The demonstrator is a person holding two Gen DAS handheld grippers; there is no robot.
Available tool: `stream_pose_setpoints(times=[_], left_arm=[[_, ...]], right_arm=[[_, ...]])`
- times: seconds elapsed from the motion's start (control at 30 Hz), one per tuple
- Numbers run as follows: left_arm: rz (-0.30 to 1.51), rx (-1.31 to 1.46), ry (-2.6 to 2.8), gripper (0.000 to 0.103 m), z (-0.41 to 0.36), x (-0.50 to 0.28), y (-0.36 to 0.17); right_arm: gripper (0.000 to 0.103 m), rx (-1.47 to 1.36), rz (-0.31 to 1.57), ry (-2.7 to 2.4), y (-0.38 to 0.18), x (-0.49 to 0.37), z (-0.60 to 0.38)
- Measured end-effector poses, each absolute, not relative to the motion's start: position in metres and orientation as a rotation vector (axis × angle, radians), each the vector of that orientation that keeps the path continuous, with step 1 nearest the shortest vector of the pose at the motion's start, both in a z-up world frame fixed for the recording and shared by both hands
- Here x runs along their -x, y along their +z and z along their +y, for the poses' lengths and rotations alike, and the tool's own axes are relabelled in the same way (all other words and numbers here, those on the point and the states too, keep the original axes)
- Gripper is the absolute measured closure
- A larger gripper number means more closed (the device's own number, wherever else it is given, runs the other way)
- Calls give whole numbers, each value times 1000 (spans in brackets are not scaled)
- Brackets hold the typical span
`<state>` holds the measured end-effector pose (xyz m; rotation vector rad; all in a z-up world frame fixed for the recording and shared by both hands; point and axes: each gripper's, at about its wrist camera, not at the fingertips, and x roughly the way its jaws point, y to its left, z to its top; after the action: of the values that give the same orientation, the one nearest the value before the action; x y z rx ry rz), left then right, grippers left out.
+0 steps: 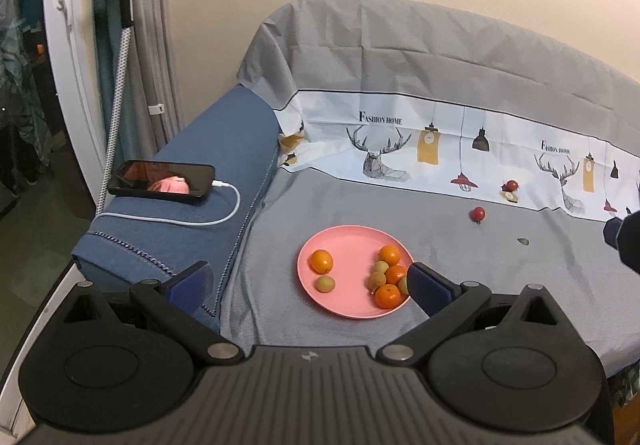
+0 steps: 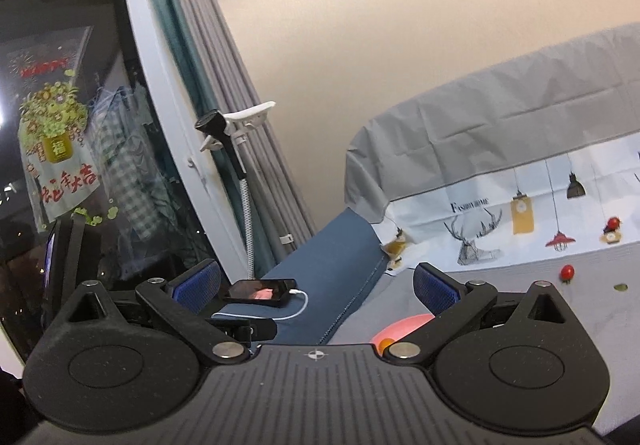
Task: Organize fruits
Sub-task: 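Raise both open grippers away from the pink plate toward the cherry tomatoes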
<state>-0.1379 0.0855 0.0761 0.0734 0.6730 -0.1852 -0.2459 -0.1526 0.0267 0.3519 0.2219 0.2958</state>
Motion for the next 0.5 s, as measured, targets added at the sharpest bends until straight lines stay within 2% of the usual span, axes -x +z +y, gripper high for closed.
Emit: stream_pose_setpoints(times=[0.27, 0.5], left_arm=[[747, -97, -228, 0, 47, 101, 66], [793, -128, -308, 0, -42, 33, 42]], right_arm=[[1, -337, 286, 115, 7, 225, -184], [1, -293, 342, -150, -18, 197, -264]])
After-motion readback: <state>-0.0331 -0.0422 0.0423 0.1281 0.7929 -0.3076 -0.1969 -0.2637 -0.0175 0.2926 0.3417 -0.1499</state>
